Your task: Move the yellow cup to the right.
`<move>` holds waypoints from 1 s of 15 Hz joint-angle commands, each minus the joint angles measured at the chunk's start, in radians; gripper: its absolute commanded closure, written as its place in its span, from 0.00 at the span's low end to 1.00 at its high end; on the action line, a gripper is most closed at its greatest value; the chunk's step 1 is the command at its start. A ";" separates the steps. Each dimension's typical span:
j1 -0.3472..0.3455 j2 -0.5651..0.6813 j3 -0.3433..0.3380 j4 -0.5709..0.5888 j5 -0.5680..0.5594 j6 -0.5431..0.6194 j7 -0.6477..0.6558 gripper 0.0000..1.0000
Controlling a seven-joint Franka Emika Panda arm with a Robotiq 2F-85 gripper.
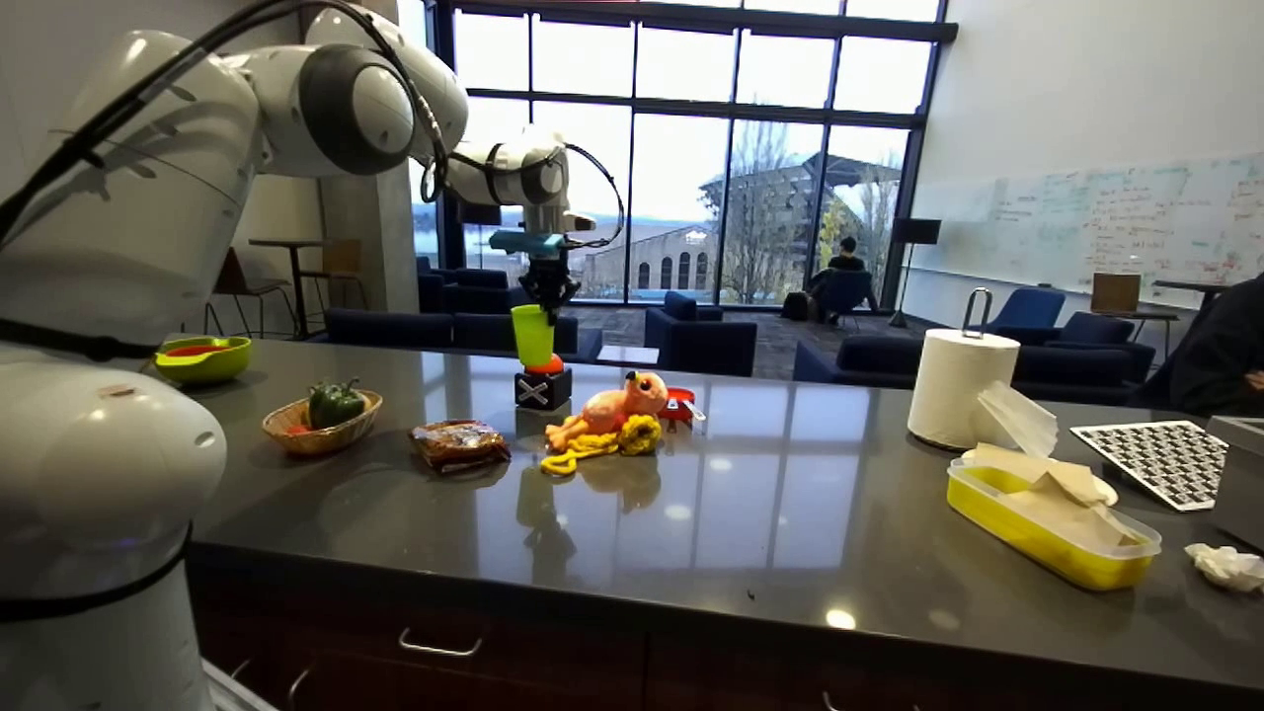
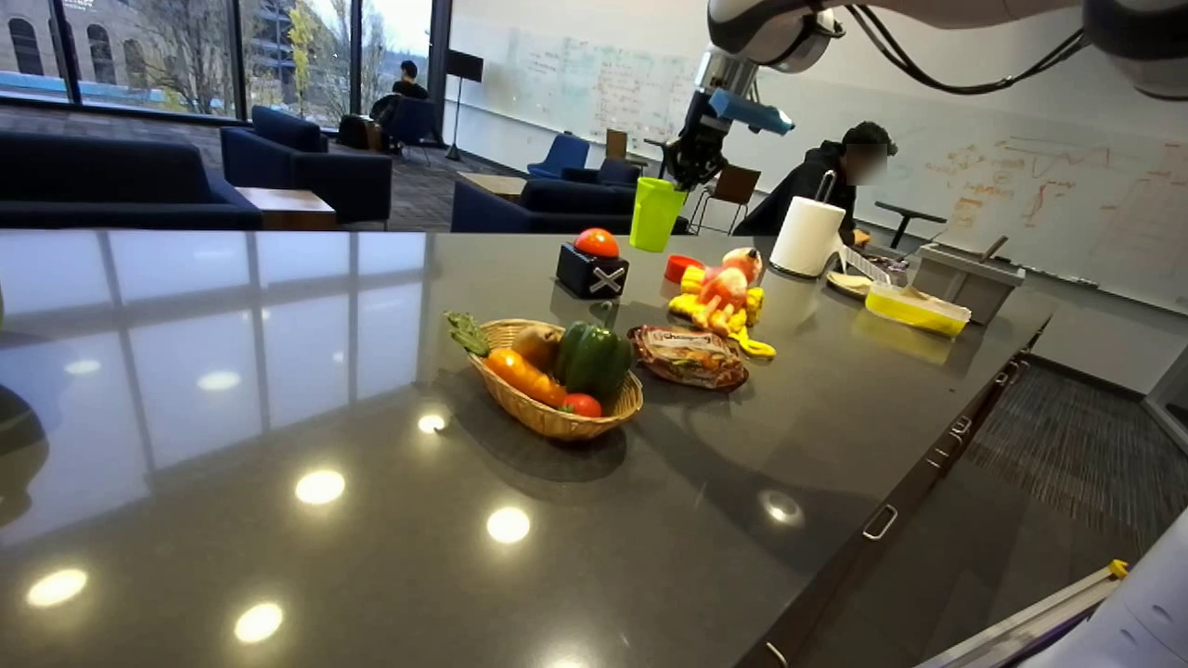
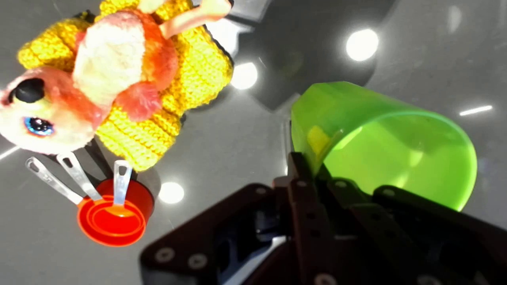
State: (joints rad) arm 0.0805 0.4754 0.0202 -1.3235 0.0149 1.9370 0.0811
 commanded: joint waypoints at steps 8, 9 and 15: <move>-0.067 0.219 -0.019 0.351 0.012 -0.163 -0.027 0.99; -0.070 0.229 -0.017 0.356 0.015 -0.150 -0.032 0.99; -0.078 0.282 -0.014 0.360 0.033 -0.084 -0.039 0.99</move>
State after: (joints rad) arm 0.0150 0.7219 -0.0014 -1.0014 0.0352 1.8390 0.0635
